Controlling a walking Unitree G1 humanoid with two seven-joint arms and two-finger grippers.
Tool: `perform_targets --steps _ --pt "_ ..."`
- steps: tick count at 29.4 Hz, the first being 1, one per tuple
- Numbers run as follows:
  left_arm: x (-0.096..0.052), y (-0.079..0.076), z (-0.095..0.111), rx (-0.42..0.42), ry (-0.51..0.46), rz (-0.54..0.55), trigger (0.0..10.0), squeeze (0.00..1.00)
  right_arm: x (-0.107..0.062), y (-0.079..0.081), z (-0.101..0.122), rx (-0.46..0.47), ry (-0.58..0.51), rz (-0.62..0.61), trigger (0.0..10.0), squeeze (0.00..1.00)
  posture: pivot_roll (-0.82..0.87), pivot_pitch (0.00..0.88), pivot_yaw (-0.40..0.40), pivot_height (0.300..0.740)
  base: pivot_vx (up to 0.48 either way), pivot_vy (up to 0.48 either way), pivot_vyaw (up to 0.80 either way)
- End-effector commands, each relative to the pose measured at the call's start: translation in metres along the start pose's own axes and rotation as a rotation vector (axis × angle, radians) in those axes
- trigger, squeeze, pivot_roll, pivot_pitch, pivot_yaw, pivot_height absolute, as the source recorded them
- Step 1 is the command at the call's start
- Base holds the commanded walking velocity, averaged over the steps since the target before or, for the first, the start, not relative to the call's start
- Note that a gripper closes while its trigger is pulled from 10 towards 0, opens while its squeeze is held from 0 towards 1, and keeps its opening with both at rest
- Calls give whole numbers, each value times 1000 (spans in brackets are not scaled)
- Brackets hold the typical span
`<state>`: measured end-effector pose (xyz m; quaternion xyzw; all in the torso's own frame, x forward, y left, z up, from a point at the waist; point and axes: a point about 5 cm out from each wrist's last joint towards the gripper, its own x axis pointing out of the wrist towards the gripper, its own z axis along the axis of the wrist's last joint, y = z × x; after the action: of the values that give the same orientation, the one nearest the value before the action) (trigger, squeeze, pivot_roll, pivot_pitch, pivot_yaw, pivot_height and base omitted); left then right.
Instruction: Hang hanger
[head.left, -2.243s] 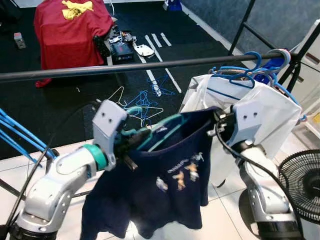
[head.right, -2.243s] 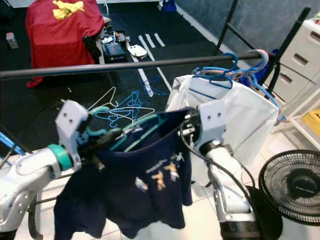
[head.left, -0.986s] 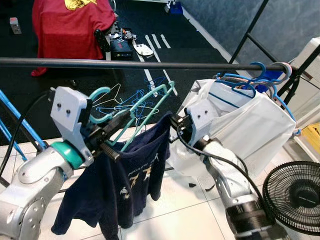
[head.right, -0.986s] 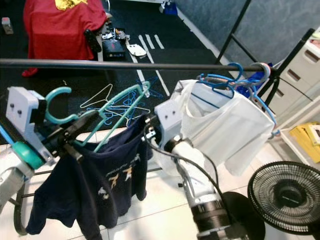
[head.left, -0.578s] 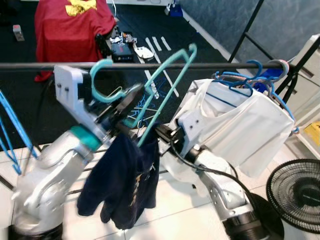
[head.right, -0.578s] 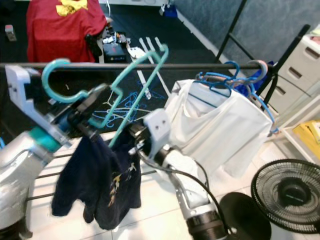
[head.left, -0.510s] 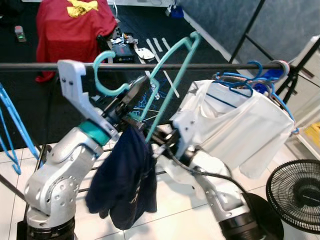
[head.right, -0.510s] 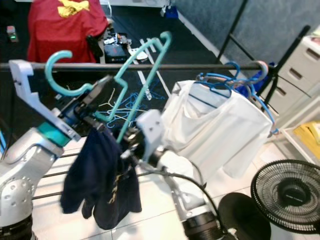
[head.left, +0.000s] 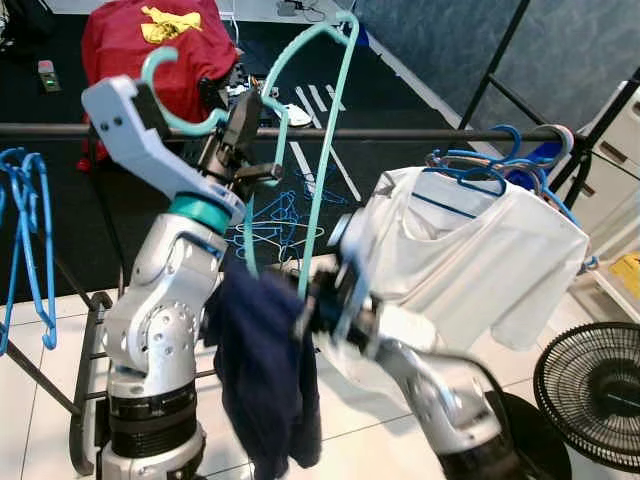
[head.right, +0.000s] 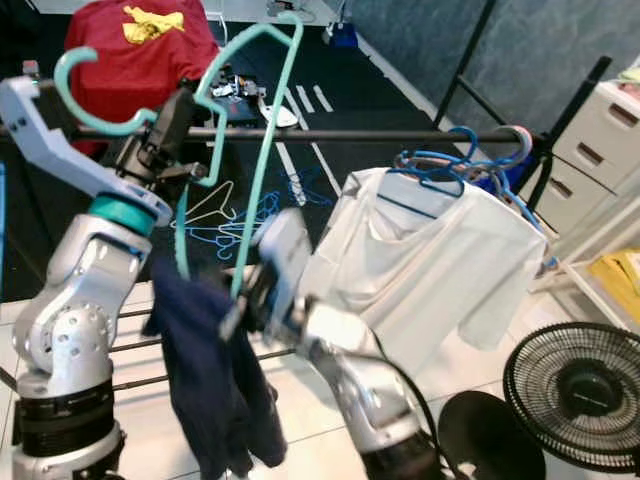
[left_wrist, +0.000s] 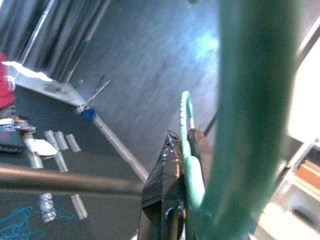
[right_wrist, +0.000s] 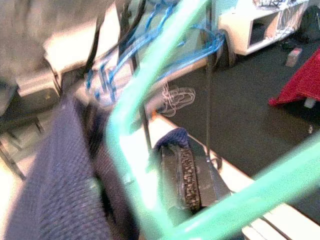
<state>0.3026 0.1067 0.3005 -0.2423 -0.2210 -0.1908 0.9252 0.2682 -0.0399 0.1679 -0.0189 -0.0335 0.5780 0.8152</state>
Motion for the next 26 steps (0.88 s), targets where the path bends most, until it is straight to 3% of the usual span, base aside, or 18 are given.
perform_targets --steps 1,2,4,5,6,7,9,11,13,14,16,17,18,19,21,23,26 --pt "0 -8 -4 39 29 -50 10000 0 -6 4 -1 -77 28 28 0 0 34 22 -11 740 0 0 0" --pt "-3 -11 0 59 27 -83 10000 0 -24 -4 -7 -89 83 -30 0 0 34 28 -7 740 0 0 0" --pt "-3 -11 0 59 27 -83 10000 0 -24 -4 -7 -89 83 -30 0 0 34 28 -7 740 0 0 0" --pt "-4 -11 3 60 28 -96 10000 0 -40 -12 -11 -91 125 -86 0 0 34 33 -3 740 0 0 0" --pt "-4 -11 3 60 28 -96 10000 0 -40 -12 -11 -91 125 -86 0 0 34 33 -3 740 0 0 0" --pt "-4 -8 7 59 23 -86 10000 0 -54 -18 -12 -80 145 -133 0 0 33 37 1 740 0 0 0" --pt "-4 -8 7 59 23 -86 10000 0 -54 -18 -12 -80 145 -133 0 0 33 37 1 740 0 0 0" --pt "-2 -1 14 113 14 -60 10000 0 -72 -26 -10 -76 155 -208 0 0 27 49 7 740 0 0 0" --pt "-2 -1 14 113 14 -60 10000 0 -72 -26 -10 -76 155 -208 0 0 27 49 7 740 0 0 0" --pt "-4 0 16 177 20 -85 10000 0 -77 -29 -7 -65 136 -243 0 0 27 49 7 740 0 0 0" --pt "-4 0 16 177 20 -85 10000 0 -77 -29 -7 -65 136 -243 0 0 27 49 7 740 0 0 0" --pt "-11 -1 14 253 73 -163 10000 0 -82 -32 -1 -49 101 -278 0 0 29 56 10 740 0 0 0" --pt "-11 -1 14 253 73 -163 10000 0 -82 -32 -1 -49 101 -278 0 0 29 56 10 740 0 0 0" --pt "-35 7 3 362 224 -246 10000 0 -90 -40 10 -25 26 -354 0 0 36 69 23 740 0 0 0" --pt "-35 7 3 362 224 -246 10000 0 -90 -40 10 -25 26 -354 0 0 36 69 23 740 0 0 0" --pt "-71 28 -20 472 492 -266 10000 0 -103 -58 29 1 -115 -511 0 0 31 76 27 740 0 0 0" --pt "-80 34 -26 476 554 -269 10000 0 -105 -63 35 10 -163 -560 0 0 28 78 25 740 0 0 0"
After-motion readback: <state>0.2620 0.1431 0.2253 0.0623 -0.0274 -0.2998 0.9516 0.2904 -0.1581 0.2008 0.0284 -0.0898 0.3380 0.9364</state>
